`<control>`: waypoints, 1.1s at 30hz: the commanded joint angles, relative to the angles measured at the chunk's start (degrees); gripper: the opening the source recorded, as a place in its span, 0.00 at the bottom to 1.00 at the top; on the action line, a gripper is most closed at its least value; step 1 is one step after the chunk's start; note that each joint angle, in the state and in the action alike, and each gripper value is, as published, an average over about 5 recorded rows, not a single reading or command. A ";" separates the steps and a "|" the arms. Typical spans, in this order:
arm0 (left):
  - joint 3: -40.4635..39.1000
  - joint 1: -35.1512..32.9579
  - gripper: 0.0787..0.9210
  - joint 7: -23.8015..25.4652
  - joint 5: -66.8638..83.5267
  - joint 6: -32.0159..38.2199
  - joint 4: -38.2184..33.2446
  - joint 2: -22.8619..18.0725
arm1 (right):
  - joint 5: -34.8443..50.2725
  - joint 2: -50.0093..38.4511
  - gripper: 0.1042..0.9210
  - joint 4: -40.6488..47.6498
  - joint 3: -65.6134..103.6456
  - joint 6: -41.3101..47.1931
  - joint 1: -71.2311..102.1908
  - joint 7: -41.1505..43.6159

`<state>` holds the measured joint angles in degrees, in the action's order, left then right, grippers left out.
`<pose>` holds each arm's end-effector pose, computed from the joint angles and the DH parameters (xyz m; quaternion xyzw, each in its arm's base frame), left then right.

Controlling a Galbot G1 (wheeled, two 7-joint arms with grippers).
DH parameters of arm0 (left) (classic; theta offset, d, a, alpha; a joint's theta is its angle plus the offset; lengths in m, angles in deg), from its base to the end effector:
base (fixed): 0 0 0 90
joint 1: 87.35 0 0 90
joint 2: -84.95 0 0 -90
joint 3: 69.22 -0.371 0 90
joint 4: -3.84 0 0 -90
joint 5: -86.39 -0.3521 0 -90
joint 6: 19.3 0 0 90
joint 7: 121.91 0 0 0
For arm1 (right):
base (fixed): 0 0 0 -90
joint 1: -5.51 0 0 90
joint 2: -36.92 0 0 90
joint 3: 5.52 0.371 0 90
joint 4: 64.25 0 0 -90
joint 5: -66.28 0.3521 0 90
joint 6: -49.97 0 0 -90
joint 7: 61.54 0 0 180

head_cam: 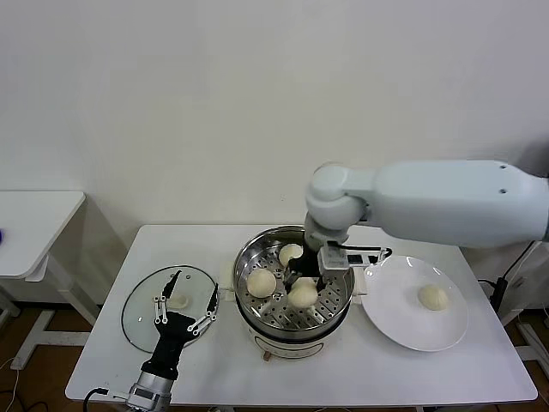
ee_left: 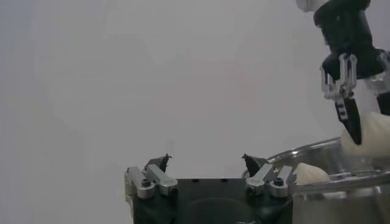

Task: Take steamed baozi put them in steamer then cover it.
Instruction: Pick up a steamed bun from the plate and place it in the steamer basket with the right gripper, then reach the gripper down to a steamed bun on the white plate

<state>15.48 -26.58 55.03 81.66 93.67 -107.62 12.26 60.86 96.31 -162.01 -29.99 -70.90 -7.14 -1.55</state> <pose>0.1674 0.0432 -0.3690 0.1116 0.9767 0.1286 0.1304 0.4610 0.1086 -0.0446 -0.6952 -0.0031 -0.7139 0.0843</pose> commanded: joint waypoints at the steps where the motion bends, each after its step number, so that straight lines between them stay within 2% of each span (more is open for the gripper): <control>1: 0.04 0.00 0.88 -0.01 0.01 0.07 0.16 -0.03 | -5.83 2.21 0.70 0.37 1.26 -3.18 4.57 -0.40; 16: 0.25 0.44 0.88 -0.13 0.22 0.27 0.83 -0.08 | -7.38 4.41 0.74 1.08 1.56 -3.20 7.38 -0.03; 24: 0.46 0.45 0.88 -0.13 0.45 0.60 1.23 -0.01 | -7.12 4.83 0.87 1.02 1.54 -2.14 7.14 0.44; 29: 0.29 0.52 0.88 -0.13 0.45 0.41 1.04 -0.05 | -4.59 2.18 0.88 -0.12 3.60 -0.44 5.15 1.54; 33: 0.01 0.50 0.88 -0.12 0.39 0.20 0.81 -0.11 | 0.36 -3.25 0.88 0.78 6.70 2.03 1.92 4.53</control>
<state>15.54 -26.06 54.89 82.11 94.02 -106.70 12.18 57.07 97.66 -161.16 -26.24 -71.28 -2.70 0.62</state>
